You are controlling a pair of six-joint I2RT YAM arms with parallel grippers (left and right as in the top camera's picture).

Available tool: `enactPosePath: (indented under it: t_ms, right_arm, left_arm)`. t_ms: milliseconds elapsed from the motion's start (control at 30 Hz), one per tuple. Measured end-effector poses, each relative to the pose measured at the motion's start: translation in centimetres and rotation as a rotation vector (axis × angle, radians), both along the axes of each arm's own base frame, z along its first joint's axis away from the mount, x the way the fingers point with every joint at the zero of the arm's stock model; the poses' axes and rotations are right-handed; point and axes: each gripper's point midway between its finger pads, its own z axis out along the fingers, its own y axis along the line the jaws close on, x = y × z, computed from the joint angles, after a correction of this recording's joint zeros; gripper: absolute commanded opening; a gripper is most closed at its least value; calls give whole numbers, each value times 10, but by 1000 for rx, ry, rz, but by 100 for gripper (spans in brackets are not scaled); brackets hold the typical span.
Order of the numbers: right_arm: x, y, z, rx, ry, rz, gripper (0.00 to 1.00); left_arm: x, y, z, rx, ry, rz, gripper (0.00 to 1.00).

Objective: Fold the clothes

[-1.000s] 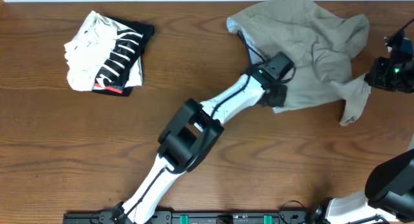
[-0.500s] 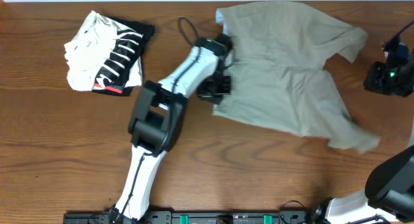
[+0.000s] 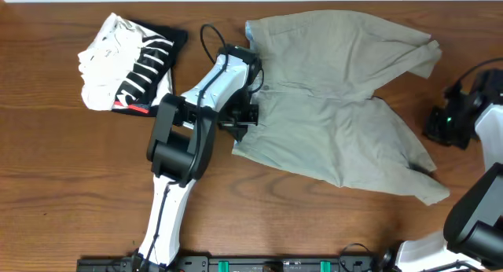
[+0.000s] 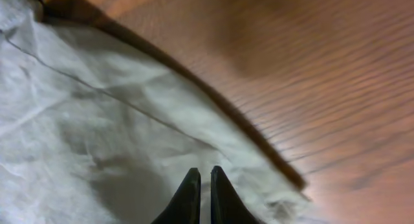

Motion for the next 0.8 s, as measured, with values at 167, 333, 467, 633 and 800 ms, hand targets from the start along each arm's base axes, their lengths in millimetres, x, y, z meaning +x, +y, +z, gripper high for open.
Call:
enactPosePath:
  t_ms: [167,333,467,633,800]
  right_arm:
    - [-17,15,-20,62,43,-4,4]
    - [-35,25,-40,89,83,-18,1]
    - [-40,21,-54,54,84,-51,1]
    - [-39,9,-64,-10,68,-109,1]
    - [-16,-10,-60,-91,-29,-142,1]
  left_arm:
    - [0,4,0,18,-6,-11,6]
    - [0,6,0,26,-4,-16,6]
    - [-1,6,0,25,-4,-23,6]
    - [0,7,0,25,-5,-29,6]
    - [0,8,0,25,-6,-33,6]
